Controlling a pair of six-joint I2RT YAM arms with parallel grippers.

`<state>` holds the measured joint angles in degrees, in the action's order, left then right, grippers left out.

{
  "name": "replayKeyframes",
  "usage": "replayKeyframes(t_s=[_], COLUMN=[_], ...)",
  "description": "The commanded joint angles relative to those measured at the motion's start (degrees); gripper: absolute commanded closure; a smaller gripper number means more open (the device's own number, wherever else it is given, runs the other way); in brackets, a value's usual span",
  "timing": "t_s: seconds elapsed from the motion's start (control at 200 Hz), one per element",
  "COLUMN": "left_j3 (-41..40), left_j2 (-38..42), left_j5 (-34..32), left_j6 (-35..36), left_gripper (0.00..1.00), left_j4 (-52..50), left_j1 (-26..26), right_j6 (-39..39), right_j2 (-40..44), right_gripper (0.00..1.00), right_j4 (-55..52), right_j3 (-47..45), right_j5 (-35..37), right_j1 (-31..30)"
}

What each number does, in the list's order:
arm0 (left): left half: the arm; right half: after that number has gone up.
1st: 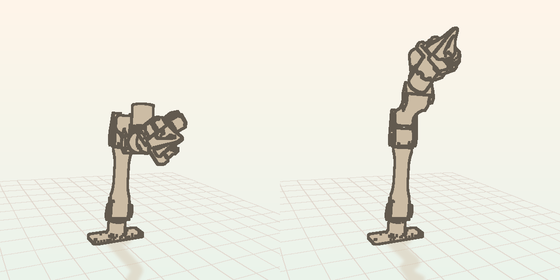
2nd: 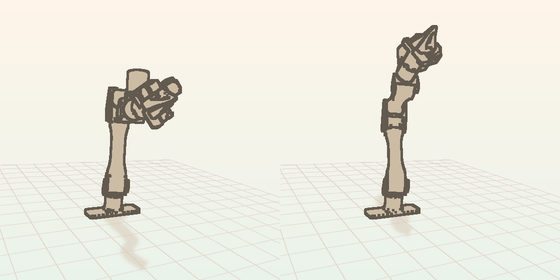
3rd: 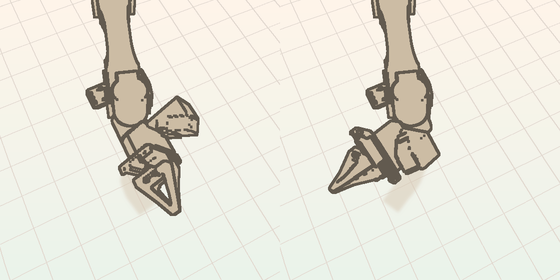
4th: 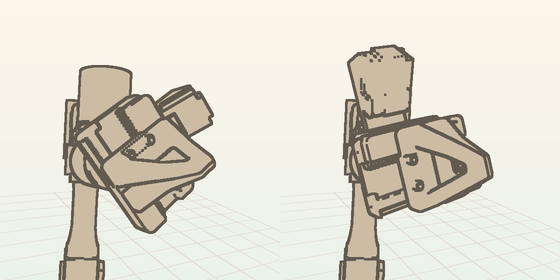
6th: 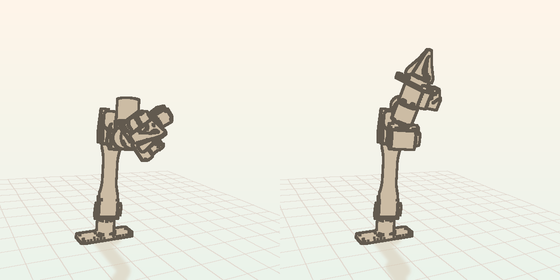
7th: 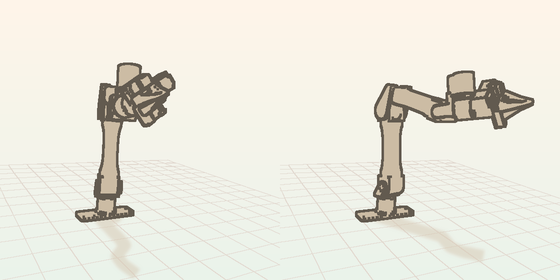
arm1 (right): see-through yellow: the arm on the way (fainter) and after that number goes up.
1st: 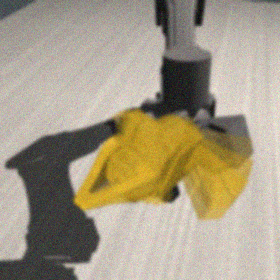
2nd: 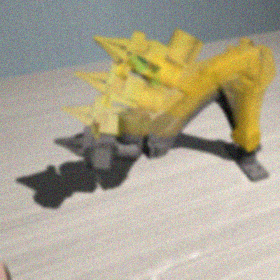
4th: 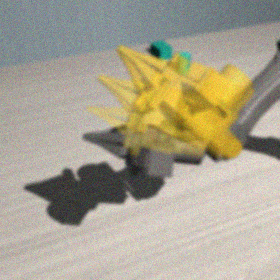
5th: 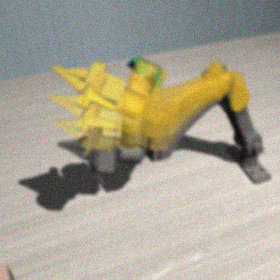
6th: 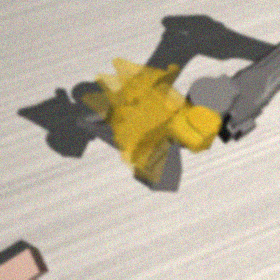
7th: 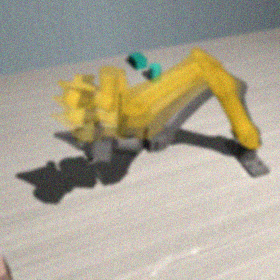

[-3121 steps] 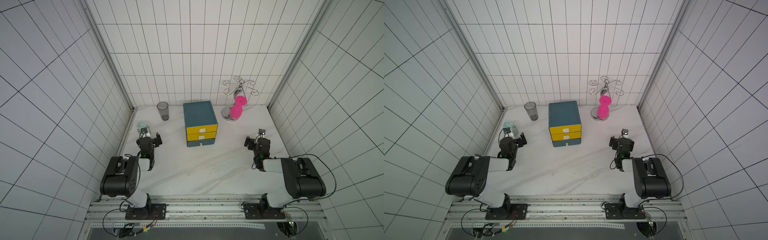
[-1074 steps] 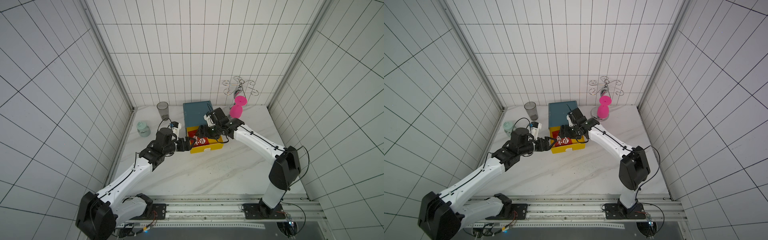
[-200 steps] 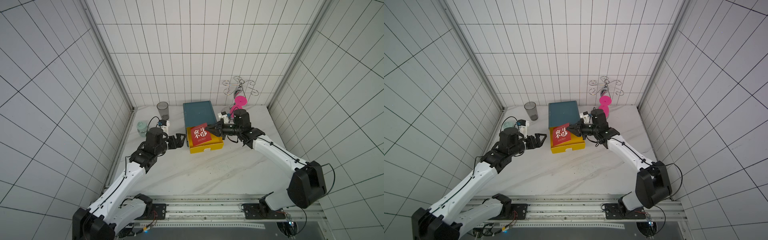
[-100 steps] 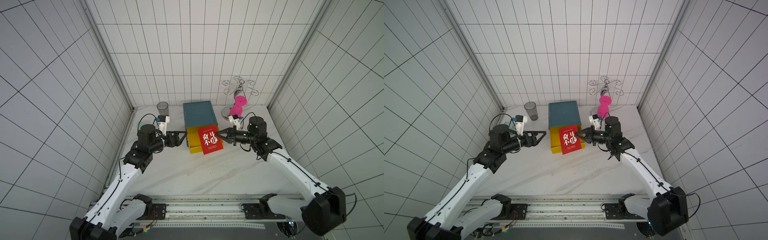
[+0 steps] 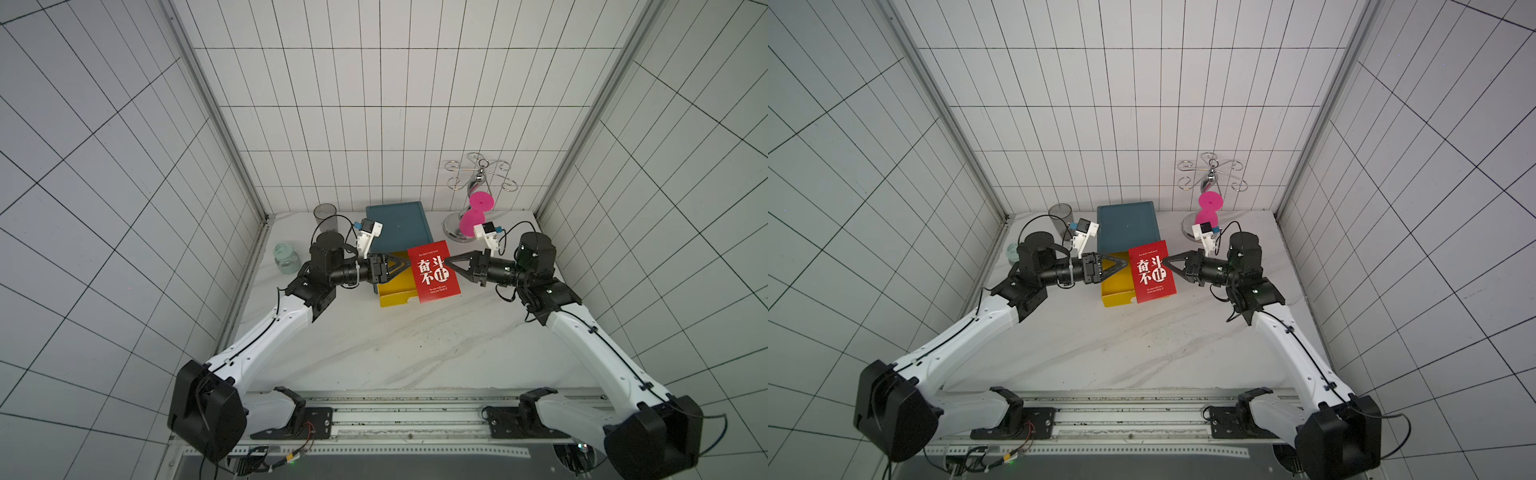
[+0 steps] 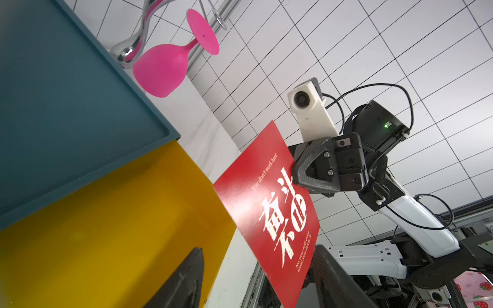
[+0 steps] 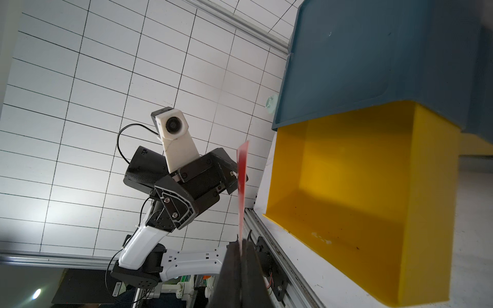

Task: Take the postcards out of the drawer
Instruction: Place the postcard at the center of the board.

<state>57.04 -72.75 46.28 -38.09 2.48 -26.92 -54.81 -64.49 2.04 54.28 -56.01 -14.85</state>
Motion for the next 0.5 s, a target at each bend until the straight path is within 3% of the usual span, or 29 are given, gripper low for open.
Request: replayKeyframes(t_s=[0.0,0.33,0.495], left_j3=[1.03,0.24,-0.26], left_j2=[-1.14,-3.33,-5.08], left_j5=[-0.22,-0.12,1.2], left_j6=[-1.42,-2.79,-5.14], left_gripper=[0.38,0.43,0.52], left_j4=[4.54,9.16,13.92], left_j1=[-0.8,-1.74,-1.66], right_j6=[1.43,-2.35,-3.89], right_j2=[1.64,2.59,2.21], right_gripper=[1.0,1.0,1.0], right_j4=[2.58,9.54,12.02], right_j3=[-0.19,-3.25,-4.29], right_j5=[-1.35,-0.9,-0.8], right_j1=[0.7,0.7,0.7])
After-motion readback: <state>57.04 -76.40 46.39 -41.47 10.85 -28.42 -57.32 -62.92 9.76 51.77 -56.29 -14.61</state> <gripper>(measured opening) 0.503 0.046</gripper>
